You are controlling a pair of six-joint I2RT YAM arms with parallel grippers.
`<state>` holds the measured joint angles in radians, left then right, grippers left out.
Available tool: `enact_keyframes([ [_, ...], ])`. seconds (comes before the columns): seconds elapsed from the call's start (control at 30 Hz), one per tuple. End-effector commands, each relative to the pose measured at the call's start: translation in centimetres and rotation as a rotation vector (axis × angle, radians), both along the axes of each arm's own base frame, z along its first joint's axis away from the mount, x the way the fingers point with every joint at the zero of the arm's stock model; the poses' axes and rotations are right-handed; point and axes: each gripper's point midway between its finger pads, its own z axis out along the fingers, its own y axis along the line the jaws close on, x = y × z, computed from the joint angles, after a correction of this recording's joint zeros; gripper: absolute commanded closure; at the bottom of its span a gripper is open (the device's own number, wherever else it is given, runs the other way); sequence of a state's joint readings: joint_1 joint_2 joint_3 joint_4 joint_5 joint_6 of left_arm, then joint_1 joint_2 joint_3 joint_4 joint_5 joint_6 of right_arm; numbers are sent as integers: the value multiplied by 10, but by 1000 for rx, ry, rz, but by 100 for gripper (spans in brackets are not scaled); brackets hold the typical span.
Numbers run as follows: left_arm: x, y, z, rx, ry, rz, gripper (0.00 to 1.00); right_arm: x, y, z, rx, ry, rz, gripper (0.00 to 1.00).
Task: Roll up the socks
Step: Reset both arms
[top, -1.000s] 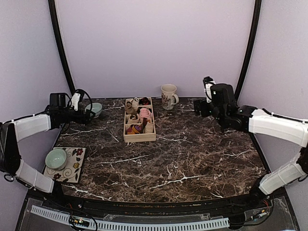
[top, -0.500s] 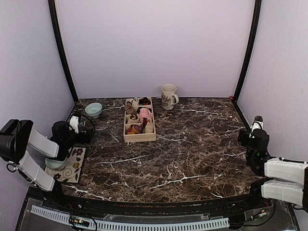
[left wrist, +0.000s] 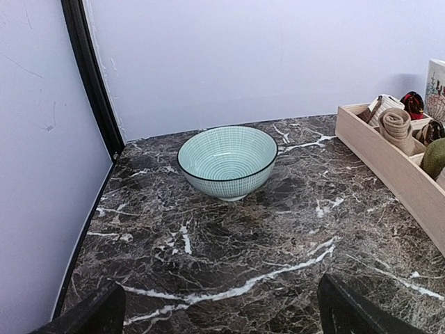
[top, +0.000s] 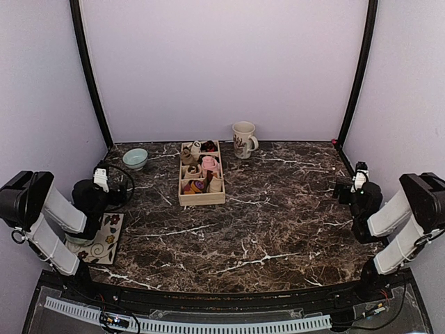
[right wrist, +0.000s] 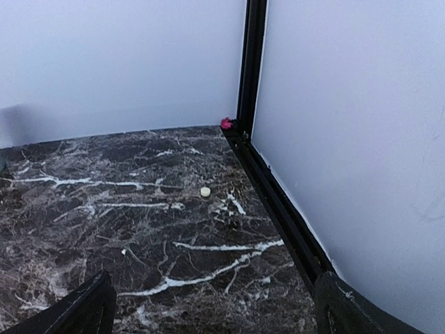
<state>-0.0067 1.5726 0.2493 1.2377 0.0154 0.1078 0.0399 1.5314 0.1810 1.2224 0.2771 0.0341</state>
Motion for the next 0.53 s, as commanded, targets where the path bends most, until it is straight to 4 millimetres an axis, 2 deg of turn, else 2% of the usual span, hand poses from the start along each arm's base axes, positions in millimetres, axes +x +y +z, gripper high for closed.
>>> enact_keyframes([
  [0.0,4,5,15,-12,-55,28,1,11,5,30,11,-107,49,1],
  [0.1,4,5,14,-12,-50,27,1,9,3,35,8,-136,41,1],
  [0.5,4,5,14,-12,-53,27,1,14,3,31,23,-112,54,1],
])
